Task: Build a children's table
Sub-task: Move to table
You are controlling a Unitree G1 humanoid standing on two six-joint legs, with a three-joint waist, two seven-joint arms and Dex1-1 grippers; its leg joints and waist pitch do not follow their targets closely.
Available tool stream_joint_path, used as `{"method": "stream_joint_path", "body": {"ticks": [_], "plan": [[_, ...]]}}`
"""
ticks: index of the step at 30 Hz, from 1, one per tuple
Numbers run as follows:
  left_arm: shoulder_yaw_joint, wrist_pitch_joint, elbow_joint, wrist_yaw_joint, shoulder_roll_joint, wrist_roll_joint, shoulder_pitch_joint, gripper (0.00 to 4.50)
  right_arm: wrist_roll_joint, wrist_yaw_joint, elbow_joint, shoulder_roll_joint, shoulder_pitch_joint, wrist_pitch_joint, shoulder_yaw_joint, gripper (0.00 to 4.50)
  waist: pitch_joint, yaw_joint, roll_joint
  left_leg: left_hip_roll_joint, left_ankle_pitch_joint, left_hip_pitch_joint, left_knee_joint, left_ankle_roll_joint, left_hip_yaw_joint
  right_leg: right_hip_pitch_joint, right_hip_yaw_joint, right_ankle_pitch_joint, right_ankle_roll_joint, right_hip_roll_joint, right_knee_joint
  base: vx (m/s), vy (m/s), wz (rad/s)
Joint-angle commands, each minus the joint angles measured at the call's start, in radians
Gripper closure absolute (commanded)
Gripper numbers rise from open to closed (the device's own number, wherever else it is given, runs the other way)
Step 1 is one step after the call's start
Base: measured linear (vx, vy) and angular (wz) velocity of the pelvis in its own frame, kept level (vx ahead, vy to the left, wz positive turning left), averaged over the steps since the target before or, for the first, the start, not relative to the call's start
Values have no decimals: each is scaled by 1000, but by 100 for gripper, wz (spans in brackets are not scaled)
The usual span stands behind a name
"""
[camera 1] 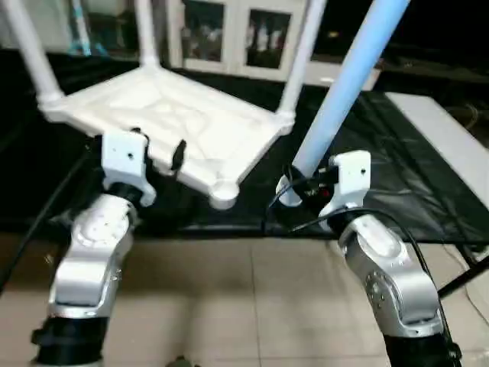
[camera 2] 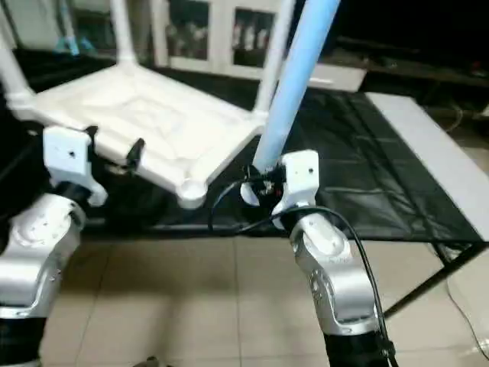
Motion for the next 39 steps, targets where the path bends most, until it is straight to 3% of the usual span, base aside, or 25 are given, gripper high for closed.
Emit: {"method": "stream_joint_path", "body": {"ticks": [1, 2, 3, 5, 6, 9, 13, 15, 17, 18, 19, 20, 22, 24, 26, 28, 29, 30, 31, 32, 35, 36, 37, 38, 39], "plan": [[-11, 5, 15, 7, 5, 17, 1, 0, -3, 0, 0, -20, -8, -4, -34, 266, -67, -8, 48, 159, -496, 62, -196, -102, -92, -23, 15, -80, 12, -40, -18, -96, -23, 4], [-7, 2, 17, -1, 16, 21, 2, 0, -5, 3, 2, -21, -9, -3, -31, 266, -66, -8, 26, 98, -541, 45, -179, -78, -66, -1, 45, -43, -5, -79, -97, -82, -88, -8], [-6, -3, 19, -4, 17, 20, 2, 0, -7, 4, 3, -22, -9, -4, -30, 266, -54, 8, -5, 55, -501, 12, -110, -109, -37, 2, 104, -183, -12, -199, -191, -82, -88, -8], [-8, -8, 22, -12, 19, 18, -1, 0, -8, 6, 2, -22, -8, -6, -27, 266, -59, 40, -43, 49, -237, 13, -20, -65, -21, 21, 140, -430, 52, -273, -249, -79, -73, -25], [-10, -20, 17, -26, 17, 16, -3, 0, -9, 8, 1, -22, -6, -11, -27, 266, -47, 54, -32, 59, -64, -5, -51, -60, -19, 38, 97, -535, 61, -229, -242, -76, -55, -32], [-10, -17, 1, -32, 10, 16, -2, 0, -19, 6, 4, -29, -11, -21, -30, 266, -49, 22, 3, 104, -454, 46, -126, -143, -28, 20, 48, -505, -9, -137, -206, -18, -6, -10], [-16, -12, -5, -33, 8, 16, -4, 0, -16, 11, 12, -41, -21, -16, -38, 266, -27, 16, 24, 27, -715, -8, -171, -63, -54, 153, -32, -570, -60, -139, -234, 8, 8, 9], [-20, -12, -3, -34, 10, 20, -6, 0, -16, 15, 15, -46, -23, -16, -36, 266, -19, 13, 13, 18, -635, -5, -139, -42, -32, 171, -29, -725, -54, -170, -267, 51, 22, 57], [-21, -13, -2, -39, 7, 23, -7, 0, -24, 26, 18, -51, -25, -20, -30, 266, -6, 16, -4, 60, -427, 33, -1, 18, -19, 176, -23, -905, -82, -294, -374, 74, 46, 65], [-21, -14, -4, -39, 6, 23, -7, 0, -32, 30, 18, -56, -24, -24, -23, 266, 0, 17, 2, 82, -277, 17, 21, 50, -14, 212, -36, -880, -86, -308, -384, 89, 67, 63], [-22, -14, -5, -40, 6, 27, -6, 0, -40, 32, 19, -58, -23, -27, -16, 266, 1, 17, 22, 99, -293, 44, -11, 34, -17, 214, -49, -824, -85, -270, -373, 110, 100, 56], [-24, -14, -8, -41, 6, 29, -5, 0, -43, 30, 18, -55, -21, -30, -12, 266, -22, -34, 62, 160, -678, 194, -165, -121, -100, 72, -45, -309, -75, -53, -101, 136, 115, 20], [-26, -13, -12, -45, 7, 28, -2, 0, -38, 23, 18, -48, -18, -31, -17, 266, -47, -32, 57, 152, -635, 218, -153, -92, -117, -3, -13, -117, 23, -39, -30, 160, 110, 8], [-32, -8, -16, -53, 8, 24, 1, 0, -25, 13, 18, -41, -17, -24, -32, 266, -34, -30, 47, 129, -509, 179, -162, -45, -63, -27, -19, -18, 31, -31, -11, 177, 80, 2], [-40, -8, -19, -65, 6, 17, 3, 0, -25, 13, 19, -47, -18, -22, -35, 266, -34, -43, 12, 122, -408, 187, -180, 52, -26, -54, -6, 127, -2, -62, -61, 182, 28, 3], [-49, -8, -19, -76, 3, 16, 4, 0, -30, 13, 19, -52, -18, -24, -38, 266, -33, -40, -47, 75, -487, 174, -174, 81, 19, 5, 65, 26, -39, -119, -166, 200, -12, 7], [-54, -9, -17, -82, 2, 17, 5, 0, -33, 13, 20, -52, -18, -24, -42, 266, -31, -18, -70, 25, -469, 148, -114, 82, 50, 42, 129, -209, -46, -161, -225, 214, -82, 21], [-60, -10, -13, -84, 0, 22, 4, 0, -38, 10, 20, -52, -17, -23, -47, 266, -32, 18, -82, -24, -280, 139, 38, 88, 48, 76, 215, -697, -69, -236, -312, 214, -82, 21], [-65, -9, -9, -88, -2, 22, 3, 0, -36, 8, 20, -51, -15, -19, -53, 266, -48, 33, -66, -23, -181, 57, 67, 68, 5, 162, 247, -660, -156, -256, -278, 227, -61, 10], [-69, -9, -5, -92, -3, 21, 3, 0, -36, 5, 19, -50, -13, -20, -56, 266, -53, 44, -60, -22, -107, 18, 80, 31, -16, 186, 238, -423, -243, -220, -248, 242, -9, 5], [-78, -11, 2, -103, -3, 24, 6, 0, -27, -1, 7, -46, -6, -24, -71, 266, -47, 59, -29, 20, 15, -13, 48, -12, -31, 182, 186, 6, -424, -176, -233, 202, 29, 7], [-78, -12, 3, -107, -3, 25, 7, 0, -21, -2, 3, -45, -4, -23, -76, 266, -47, 49, 38, 86, 36, 130, -91, -167, -14, 54, 124, -17, -229, 0, -161, 147, 68, 0], [-78, -12, 4, -109, -3, 25, 8, 0, -18, -3, 1, -44, -3, -22, -79, 266, -25, 0, 35, 126, -52, 172, -121, -175, -25, 1, 82, -98, -131, 16, -143, 133, 92, -33], [-84, -16, 5, -117, -2, 28, 11, 0, -18, -4, -1, -49, 0, -24, -84, 266, -57, 11, 39, 243, -206, 246, -150, -164, -70, -78, 47, -150, -6, -52, -5, 196, 80, -46], [-86, -16, 5, -120, 0, 28, 13, 0, -16, -7, -2, -49, 2, -22, -89, 266, -56, 18, 47, 233, -164, 244, -146, -161, -47, -90, 34, -101, 7, -61, 0, 196, 80, -46]]}}
